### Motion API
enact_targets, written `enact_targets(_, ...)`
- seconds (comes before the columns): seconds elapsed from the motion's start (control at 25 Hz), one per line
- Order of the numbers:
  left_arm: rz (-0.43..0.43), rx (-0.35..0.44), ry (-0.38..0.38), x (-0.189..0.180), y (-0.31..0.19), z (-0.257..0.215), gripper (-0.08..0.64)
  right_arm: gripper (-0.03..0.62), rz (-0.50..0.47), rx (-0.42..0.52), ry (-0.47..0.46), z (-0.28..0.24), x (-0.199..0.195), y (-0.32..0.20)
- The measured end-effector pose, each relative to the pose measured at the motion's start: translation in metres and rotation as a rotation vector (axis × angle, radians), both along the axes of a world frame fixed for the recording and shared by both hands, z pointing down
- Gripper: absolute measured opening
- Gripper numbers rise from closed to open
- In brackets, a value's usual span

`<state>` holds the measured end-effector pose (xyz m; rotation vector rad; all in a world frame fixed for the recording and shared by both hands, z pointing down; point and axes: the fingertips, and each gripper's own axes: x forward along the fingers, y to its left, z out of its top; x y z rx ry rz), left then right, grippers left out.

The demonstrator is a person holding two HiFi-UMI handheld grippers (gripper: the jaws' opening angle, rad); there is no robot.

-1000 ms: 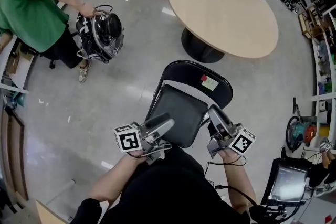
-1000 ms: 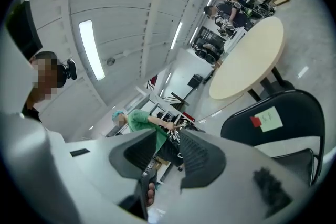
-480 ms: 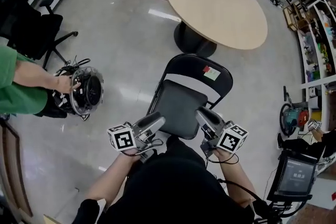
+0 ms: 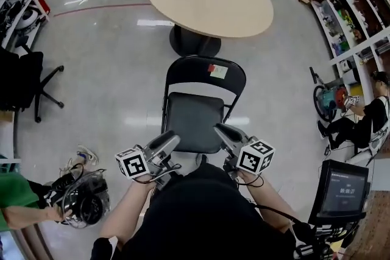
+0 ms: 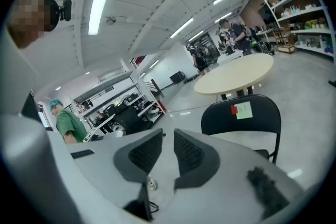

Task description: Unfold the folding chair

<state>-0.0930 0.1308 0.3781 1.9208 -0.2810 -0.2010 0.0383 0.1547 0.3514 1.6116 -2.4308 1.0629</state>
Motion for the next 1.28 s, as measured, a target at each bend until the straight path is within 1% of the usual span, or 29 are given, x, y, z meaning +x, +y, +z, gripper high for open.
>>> enact_targets(0.12,0.004,0.025,-0.005,0.004,-0.004,-0.01,0.222,0.06,0.034,0.019,-0.016,-0.001,0.005,0.002)
enact_targets(0.32,-0.027,0.003,-0.015,-0.005,-0.011,-0.014,0.219,0.039,0.016,0.018,-0.008,-0.004,-0.006,-0.007)
enact_targets(0.44,-0.018,-0.007,-0.042,-0.007,0.004,-0.007,0.219,0.014,0.02,0.011,-0.025,0.0,-0.012,0.003)
enact_targets(0.56,-0.007,-0.011,-0.065,-0.01,0.019,-0.003,0.219,0.009,0.029,-0.005,-0.051,0.008,-0.015,0.015)
enact_targets(0.8,-0.019,0.004,-0.094,0.0,0.032,-0.006,0.219,0.009,0.013,-0.002,-0.057,0.015,-0.003,0.029)
enact_targets(0.96,-0.04,0.024,-0.104,0.019,0.059,-0.001,0.219,0.009,0.001,0.021,-0.06,0.021,0.02,0.052)
enact_targets(1.04,-0.047,0.027,-0.107,0.022,0.058,-0.005,0.219,0.009,-0.004,0.027,-0.054,0.017,0.024,0.049)
enact_targets(1.12,-0.049,0.026,-0.102,0.009,0.042,-0.013,0.219,0.009,-0.004,0.025,-0.048,0.008,0.013,0.034)
enact_targets(1.28,-0.059,0.006,-0.118,-0.038,-0.002,-0.028,0.219,0.009,-0.008,0.018,-0.039,-0.006,-0.032,-0.007)
